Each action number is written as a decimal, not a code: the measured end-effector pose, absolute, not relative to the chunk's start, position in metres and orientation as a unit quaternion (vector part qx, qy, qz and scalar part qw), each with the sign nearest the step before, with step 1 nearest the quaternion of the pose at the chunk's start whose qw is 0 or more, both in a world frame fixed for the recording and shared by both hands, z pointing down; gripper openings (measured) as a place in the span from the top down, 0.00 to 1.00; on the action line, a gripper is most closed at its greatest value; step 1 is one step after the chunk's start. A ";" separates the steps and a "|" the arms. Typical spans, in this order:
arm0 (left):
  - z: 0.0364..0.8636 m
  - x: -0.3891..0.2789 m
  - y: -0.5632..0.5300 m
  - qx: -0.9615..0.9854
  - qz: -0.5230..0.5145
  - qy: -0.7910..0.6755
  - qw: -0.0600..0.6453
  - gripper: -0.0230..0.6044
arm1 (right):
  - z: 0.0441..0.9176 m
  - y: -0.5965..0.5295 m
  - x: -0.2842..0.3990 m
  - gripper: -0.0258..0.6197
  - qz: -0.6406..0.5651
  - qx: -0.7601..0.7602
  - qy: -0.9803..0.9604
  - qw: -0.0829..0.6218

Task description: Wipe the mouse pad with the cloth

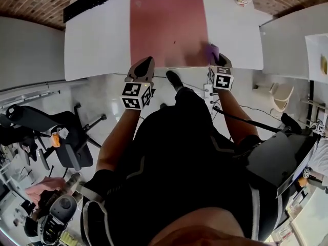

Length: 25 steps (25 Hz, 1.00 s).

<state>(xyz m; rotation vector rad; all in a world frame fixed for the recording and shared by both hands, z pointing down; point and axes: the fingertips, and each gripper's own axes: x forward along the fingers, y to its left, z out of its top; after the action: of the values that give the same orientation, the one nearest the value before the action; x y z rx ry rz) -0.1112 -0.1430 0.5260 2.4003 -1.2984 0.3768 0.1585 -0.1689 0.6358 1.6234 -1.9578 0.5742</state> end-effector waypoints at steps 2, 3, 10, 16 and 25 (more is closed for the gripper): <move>0.529 -0.116 -0.142 0.851 0.136 -0.469 0.196 0.96 | 0.641 -0.167 0.145 0.87 0.217 0.585 -0.734 0.268; 0.530 -0.119 -0.141 0.848 0.138 -0.472 0.197 0.96 | 0.643 -0.167 0.138 0.87 0.221 0.577 -0.739 0.269; 0.529 -0.138 -0.137 0.832 0.127 -0.498 0.211 0.96 | 0.661 -0.162 0.110 0.87 0.261 0.559 -0.739 0.272; 0.529 -0.164 -0.129 0.811 0.122 -0.529 0.217 0.96 | 0.665 -0.167 0.087 0.87 0.280 0.541 -0.745 0.273; 0.524 -0.199 -0.121 0.781 0.108 -0.572 0.225 0.96 | 0.664 -0.174 0.037 0.87 0.286 0.493 -0.771 0.285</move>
<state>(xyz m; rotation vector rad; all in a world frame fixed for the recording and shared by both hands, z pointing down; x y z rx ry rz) -0.1988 -0.1208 0.5241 2.1562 -1.5781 0.2987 0.0373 -0.1735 0.6641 1.3182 -2.0613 0.7651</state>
